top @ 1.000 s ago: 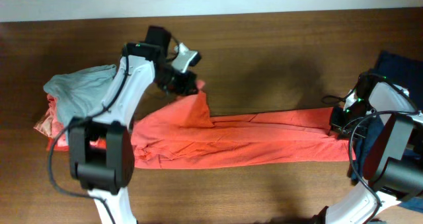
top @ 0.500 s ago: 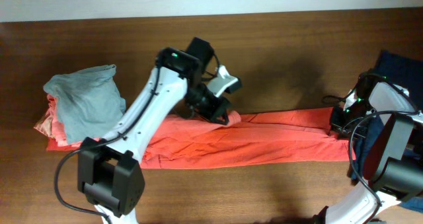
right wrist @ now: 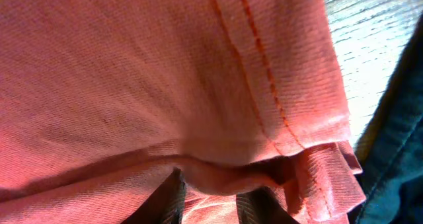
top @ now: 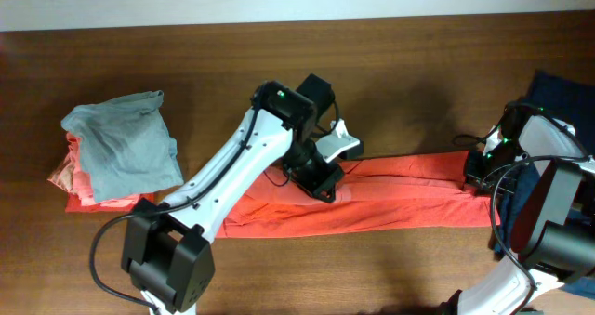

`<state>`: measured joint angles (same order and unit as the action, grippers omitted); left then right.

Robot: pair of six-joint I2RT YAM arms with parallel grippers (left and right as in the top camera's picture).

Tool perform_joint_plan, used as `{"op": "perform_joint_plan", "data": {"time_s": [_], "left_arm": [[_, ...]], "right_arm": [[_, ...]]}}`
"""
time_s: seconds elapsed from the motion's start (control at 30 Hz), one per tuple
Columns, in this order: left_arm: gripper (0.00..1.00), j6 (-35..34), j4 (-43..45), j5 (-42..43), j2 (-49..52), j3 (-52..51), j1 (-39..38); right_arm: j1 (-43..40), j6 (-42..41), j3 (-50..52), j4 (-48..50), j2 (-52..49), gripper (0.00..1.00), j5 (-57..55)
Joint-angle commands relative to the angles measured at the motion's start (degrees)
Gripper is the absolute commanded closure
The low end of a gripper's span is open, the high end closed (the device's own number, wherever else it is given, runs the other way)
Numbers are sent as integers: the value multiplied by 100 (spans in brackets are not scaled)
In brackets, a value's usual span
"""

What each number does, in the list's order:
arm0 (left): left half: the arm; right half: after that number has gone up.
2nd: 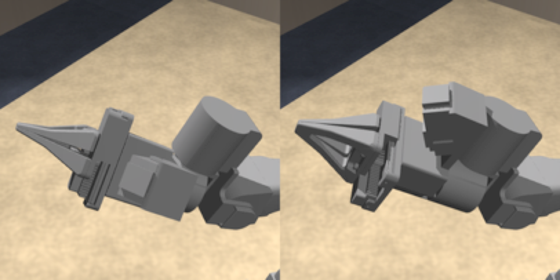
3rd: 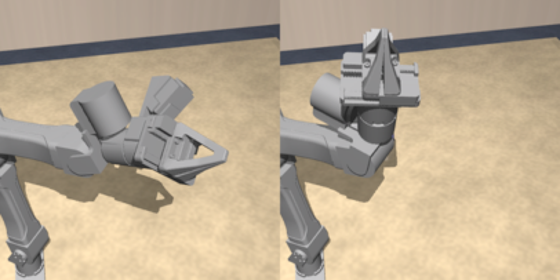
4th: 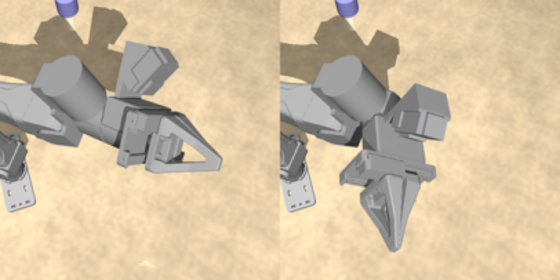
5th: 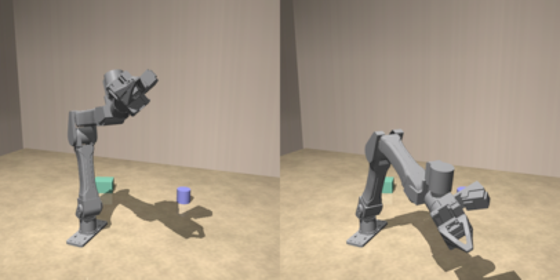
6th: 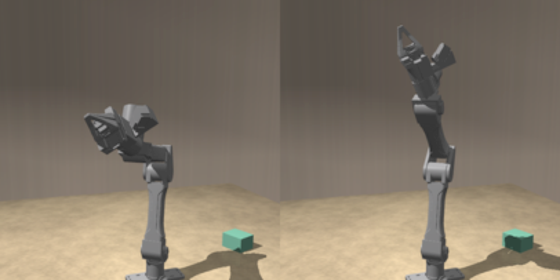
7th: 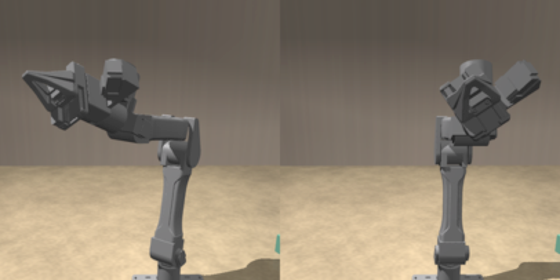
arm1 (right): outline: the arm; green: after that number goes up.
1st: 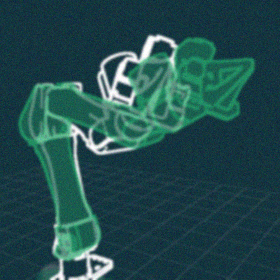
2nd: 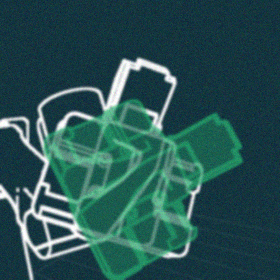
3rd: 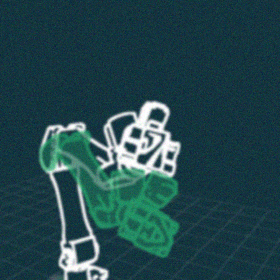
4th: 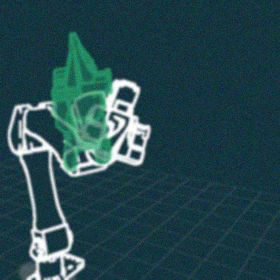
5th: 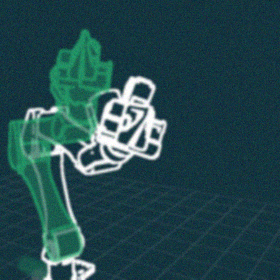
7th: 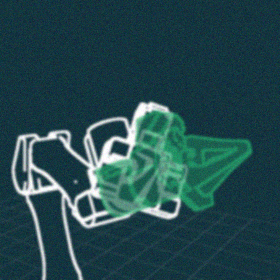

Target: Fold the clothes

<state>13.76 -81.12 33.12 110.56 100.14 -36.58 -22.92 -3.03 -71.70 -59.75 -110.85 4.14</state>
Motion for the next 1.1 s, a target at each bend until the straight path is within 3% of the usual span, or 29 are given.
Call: {"op": "perform_joint_plan", "data": {"time_s": [0.0,0.63,0.83,0.93,1.07], "left_arm": [[98,66,-66,-66,7,13,-50],[94,63,120,-170,9,9,-55],[94,-254,334,-662,9,11,-33],[75,-254,402,-662,9,11,-39],[67,-258,555,-938,9,11,-31]], "right_arm": [[4,-48,42,0,-46,69,-4],[4,-48,42,2,-46,69,17],[4,-48,42,4,-46,69,17],[4,-48,42,4,-46,69,17],[4,-48,42,2,-46,69,17]]}}
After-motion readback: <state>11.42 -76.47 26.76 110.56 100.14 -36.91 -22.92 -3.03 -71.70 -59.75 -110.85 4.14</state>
